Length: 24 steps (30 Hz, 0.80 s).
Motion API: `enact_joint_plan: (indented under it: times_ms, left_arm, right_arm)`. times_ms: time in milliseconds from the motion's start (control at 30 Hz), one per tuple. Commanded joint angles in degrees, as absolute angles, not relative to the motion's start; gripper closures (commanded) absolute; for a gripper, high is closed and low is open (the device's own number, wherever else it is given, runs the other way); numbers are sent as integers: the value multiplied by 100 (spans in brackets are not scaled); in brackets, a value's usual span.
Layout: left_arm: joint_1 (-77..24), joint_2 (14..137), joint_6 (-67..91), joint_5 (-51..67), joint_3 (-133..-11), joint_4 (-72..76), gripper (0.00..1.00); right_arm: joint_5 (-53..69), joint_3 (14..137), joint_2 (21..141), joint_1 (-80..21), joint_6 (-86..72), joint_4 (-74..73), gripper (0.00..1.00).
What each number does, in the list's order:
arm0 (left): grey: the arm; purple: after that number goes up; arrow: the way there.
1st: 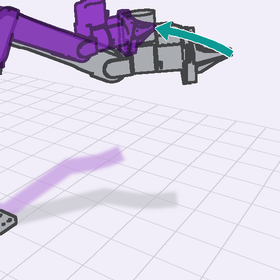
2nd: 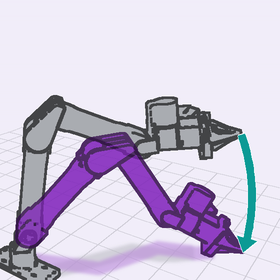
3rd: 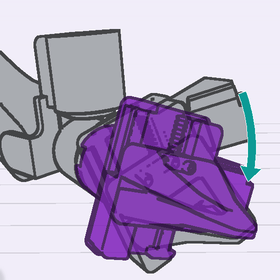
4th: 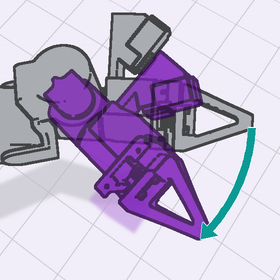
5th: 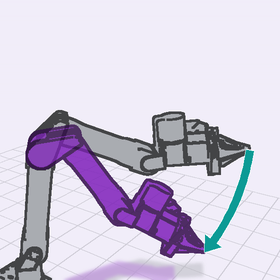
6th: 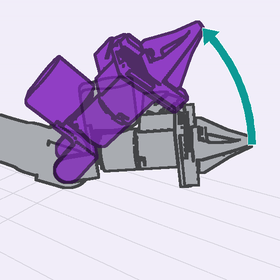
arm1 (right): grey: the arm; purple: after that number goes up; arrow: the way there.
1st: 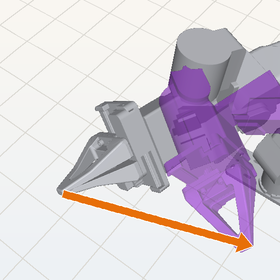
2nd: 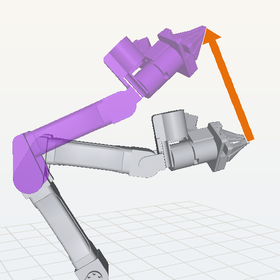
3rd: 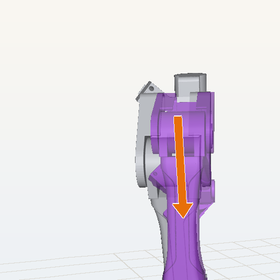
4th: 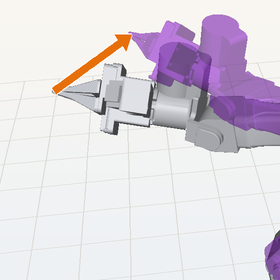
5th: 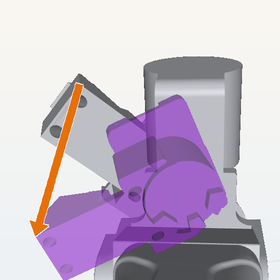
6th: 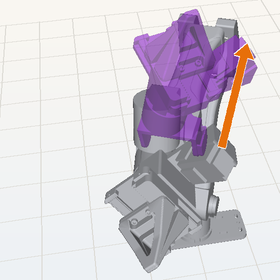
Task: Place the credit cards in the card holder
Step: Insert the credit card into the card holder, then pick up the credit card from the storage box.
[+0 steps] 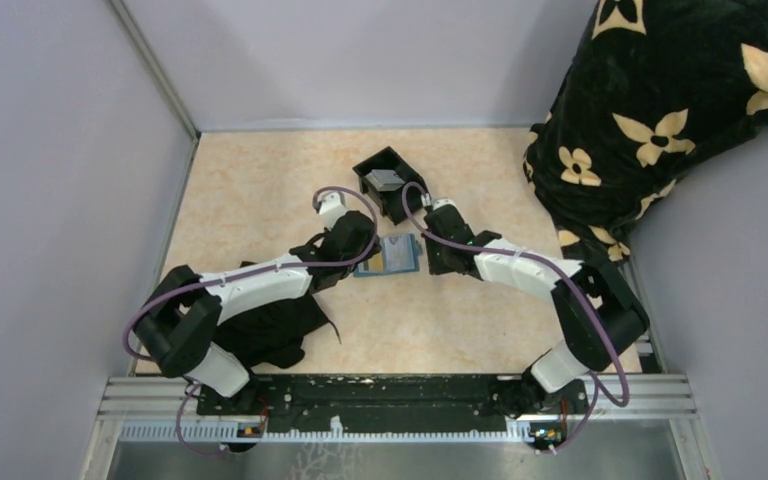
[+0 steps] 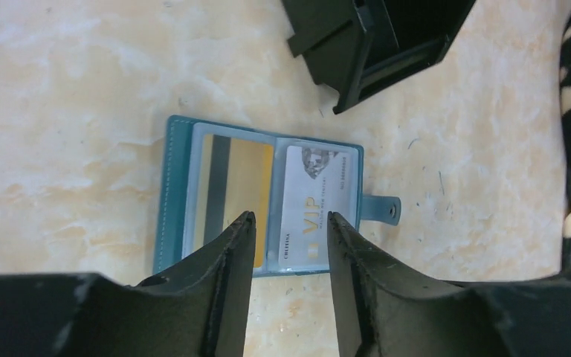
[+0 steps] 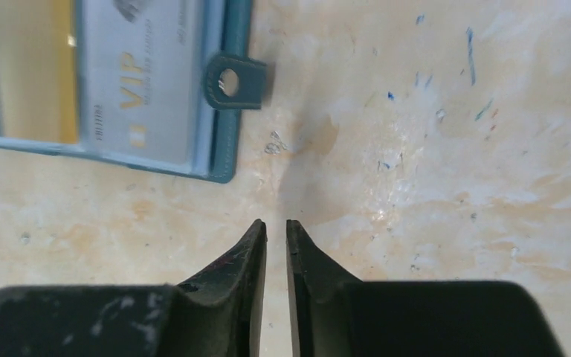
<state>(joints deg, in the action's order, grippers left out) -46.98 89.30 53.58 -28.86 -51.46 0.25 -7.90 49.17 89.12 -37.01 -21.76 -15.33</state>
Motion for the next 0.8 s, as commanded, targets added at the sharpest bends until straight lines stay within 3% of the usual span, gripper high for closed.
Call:
enact_joint_plan:
  times_ms: [0,67,133,267,367,467,600,767]
  left_arm:
    - [-4641,8483,5524,-3361,-4870,428,44]
    - [-4613,8351,5467,-3471,-4835,529,30]
    - [-4554,8255,5364,-3508,-4846,634,21]
    - [-4307,8061,5315,-3401,-4842,731,8]
    - [-4075,7905,5279,-3179,-4655,1136,1]
    - [-3903,7788,5257,-3135,-4441,1589,1]
    - [-3663,7776,5404,-3036,-4147,2116,1]
    - [-3360,7943,5636,-2866,-4055,2251,1]
  right_arm:
    - [-961,5542,8116,-3754,-1820,-1488,76]
    - [-1050,5813,8010,-3748,-1609,-1452,65]
    - [-1103,6115,7982,-3753,-1448,-1334,60]
    - [-1282,6621,8103,-3739,-1358,-897,54]
    - [-1106,6993,8270,-3703,-1418,-653,39]
    - [-868,7069,8395,-3639,-1510,-193,25]
    - [-688,7286,8766,-3574,-1315,319,25]
    - [-555,8347,9877,-3560,-942,-228,23]
